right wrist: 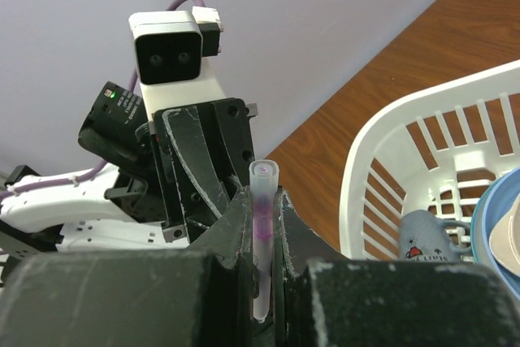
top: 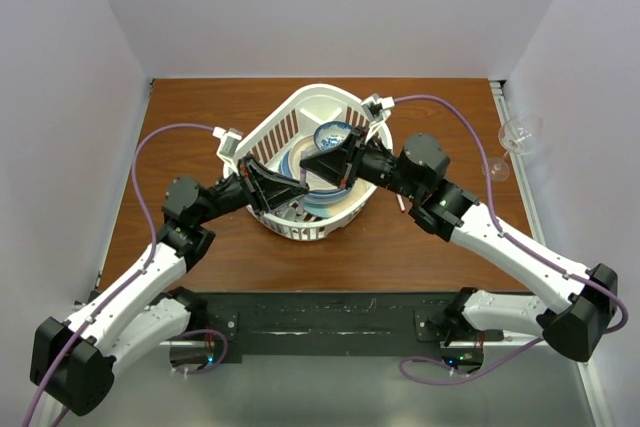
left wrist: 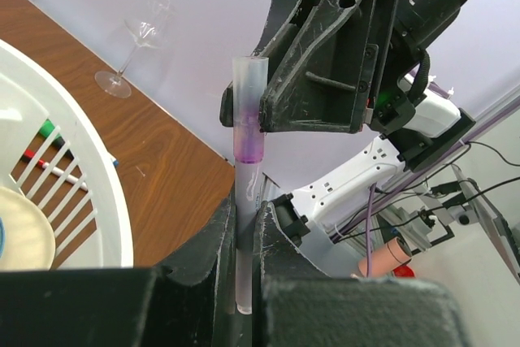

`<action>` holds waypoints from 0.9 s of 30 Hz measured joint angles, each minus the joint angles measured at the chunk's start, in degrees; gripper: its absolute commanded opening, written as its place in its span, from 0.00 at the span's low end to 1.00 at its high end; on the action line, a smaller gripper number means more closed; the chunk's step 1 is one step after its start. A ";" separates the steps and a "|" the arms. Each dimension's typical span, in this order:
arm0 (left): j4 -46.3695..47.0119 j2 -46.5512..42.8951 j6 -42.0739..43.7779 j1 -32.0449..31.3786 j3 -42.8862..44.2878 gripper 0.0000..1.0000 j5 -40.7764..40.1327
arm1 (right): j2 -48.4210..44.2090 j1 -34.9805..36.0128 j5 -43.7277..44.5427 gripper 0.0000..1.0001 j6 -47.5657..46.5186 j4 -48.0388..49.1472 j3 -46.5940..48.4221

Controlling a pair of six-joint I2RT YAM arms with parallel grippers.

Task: Insert the pens into the pen caps

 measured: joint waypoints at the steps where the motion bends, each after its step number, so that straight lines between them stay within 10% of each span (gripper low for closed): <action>1: -0.17 0.00 0.24 -0.07 0.00 0.00 -0.02 | -0.09 0.09 0.20 0.00 -0.24 -0.26 0.00; 7: -1.05 0.61 1.70 -0.24 0.13 0.00 0.22 | -0.87 2.32 4.33 0.02 -1.49 -1.38 -0.68; 18: -2.75 0.28 4.85 0.22 1.62 0.00 -0.76 | -3.63 6.03 11.23 0.62 -0.17 -13.40 1.88; 27: -3.45 -3.37 6.97 0.20 1.64 0.00 0.92 | -2.64 6.12 15.96 0.67 -3.58 -20.87 14.29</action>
